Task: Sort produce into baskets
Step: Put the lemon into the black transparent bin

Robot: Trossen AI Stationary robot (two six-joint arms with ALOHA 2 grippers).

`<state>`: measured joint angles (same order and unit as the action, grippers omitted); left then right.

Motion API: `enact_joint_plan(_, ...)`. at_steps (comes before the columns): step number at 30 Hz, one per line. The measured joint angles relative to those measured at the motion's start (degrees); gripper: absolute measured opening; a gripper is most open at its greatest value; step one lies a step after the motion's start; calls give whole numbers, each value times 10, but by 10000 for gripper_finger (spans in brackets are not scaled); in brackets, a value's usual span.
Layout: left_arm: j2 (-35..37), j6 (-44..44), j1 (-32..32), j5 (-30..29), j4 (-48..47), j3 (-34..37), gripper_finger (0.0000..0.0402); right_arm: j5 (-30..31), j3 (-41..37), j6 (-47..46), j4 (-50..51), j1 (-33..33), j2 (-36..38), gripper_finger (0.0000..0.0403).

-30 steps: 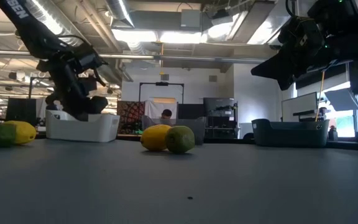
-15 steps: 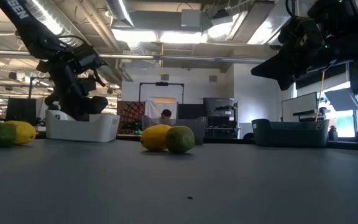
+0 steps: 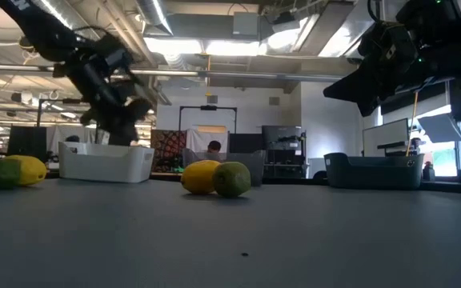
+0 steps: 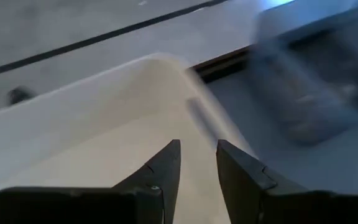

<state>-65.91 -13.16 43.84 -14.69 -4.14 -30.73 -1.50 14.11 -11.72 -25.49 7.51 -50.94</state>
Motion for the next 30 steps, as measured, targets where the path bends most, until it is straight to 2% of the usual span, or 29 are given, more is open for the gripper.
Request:
enact_joint_plan(7, 47, 1, -57, 21, 5, -19, 164, -6, 0, 0, 0, 0, 0, 14)
enact_joint_plan(12, 55, 2, -107, 122, 14, -27, 205, -21, 0, 0, 0, 0, 0, 14)
enact_joint_plan(14, 55, -6, -134, 142, 24, -27, 213, -21, 0, 0, 0, 0, 0, 14)
enact_joint_plan(24, 54, -16, -273, 143, 64, -27, 211, -21, 0, 0, 0, 0, 0, 14)
enact_joint_plan(30, 28, -22, -346, 129, 86, -27, 210, -21, 0, 0, 0, 0, 0, 14)
